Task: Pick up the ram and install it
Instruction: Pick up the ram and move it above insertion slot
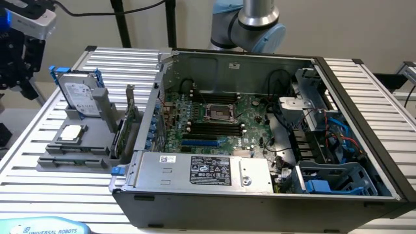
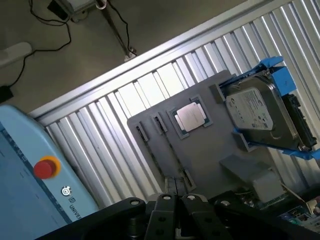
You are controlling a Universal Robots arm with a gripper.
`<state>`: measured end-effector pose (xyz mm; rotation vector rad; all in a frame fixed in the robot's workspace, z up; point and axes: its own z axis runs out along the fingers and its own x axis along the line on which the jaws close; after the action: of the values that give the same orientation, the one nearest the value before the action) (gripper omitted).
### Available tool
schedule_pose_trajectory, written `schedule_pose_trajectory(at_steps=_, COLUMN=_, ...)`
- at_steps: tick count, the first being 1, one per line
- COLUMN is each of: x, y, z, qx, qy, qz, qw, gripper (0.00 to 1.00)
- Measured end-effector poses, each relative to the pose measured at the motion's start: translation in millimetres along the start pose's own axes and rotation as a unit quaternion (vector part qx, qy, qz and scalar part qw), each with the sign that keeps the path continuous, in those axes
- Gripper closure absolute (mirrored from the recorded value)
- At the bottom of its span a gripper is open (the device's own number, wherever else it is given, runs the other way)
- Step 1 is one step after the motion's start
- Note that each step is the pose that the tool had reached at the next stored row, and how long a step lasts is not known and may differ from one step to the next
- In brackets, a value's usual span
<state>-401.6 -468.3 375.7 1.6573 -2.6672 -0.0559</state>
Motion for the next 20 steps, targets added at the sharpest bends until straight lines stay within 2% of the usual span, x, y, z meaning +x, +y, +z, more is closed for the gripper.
schedule_pose_trajectory(at_steps=4, x=0.0, y=0.0, z=0.3, qx=-0.0007, qy=0.0012, qz=-0.037, qw=0.9993, gripper=0.89)
schedule_pose_trajectory(at_steps=8, x=0.0, y=0.0, z=0.6, qx=-0.0013, qy=0.0023, qz=-0.072, qw=0.9974, gripper=0.89)
schedule_pose_trajectory(at_steps=12, x=0.0, y=-0.1, z=1.1, qx=-0.0019, qy=0.0033, qz=-0.109, qw=0.994, gripper=0.89)
schedule_pose_trajectory(at_steps=16, x=0.0, y=-0.1, z=2.0, qx=-0.0026, qy=0.0045, qz=-0.144, qw=0.9896, gripper=0.89)
schedule_pose_trajectory(at_steps=20, x=-0.3, y=-1.1, z=3.9, qx=-0.0029, qy=0.005, qz=-0.164, qw=0.9865, gripper=0.89)
